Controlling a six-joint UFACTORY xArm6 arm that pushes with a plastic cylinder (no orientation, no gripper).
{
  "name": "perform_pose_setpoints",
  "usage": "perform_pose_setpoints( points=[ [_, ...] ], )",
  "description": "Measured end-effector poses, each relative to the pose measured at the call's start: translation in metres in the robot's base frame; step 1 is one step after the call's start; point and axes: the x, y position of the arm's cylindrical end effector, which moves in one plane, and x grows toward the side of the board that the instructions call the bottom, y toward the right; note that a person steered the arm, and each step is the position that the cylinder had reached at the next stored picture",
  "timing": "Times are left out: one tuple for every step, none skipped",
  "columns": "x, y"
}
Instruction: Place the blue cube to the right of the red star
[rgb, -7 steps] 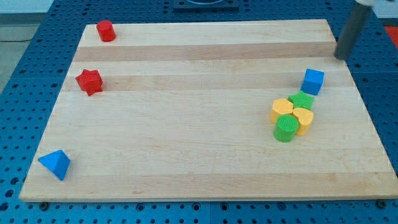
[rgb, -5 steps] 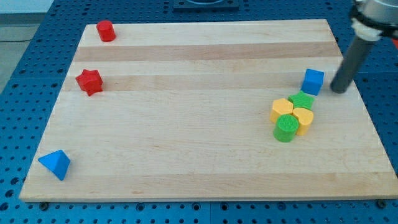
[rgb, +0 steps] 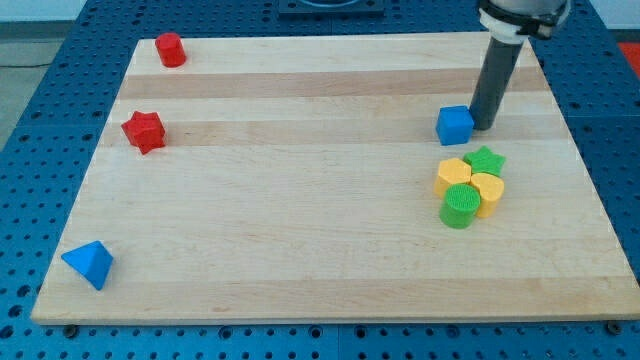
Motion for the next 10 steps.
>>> perform_pose_setpoints(
  points=[
    [0.004, -0.01],
    [0.004, -0.033],
    [0.004, -0.057],
    [0.004, -0.089],
    [0.004, -0.127],
    [0.0, -0.16],
    [-0.01, -0.192],
    [-0.011, -0.216],
    [-0.011, -0.239],
    [-0.011, -0.262]
  ],
)
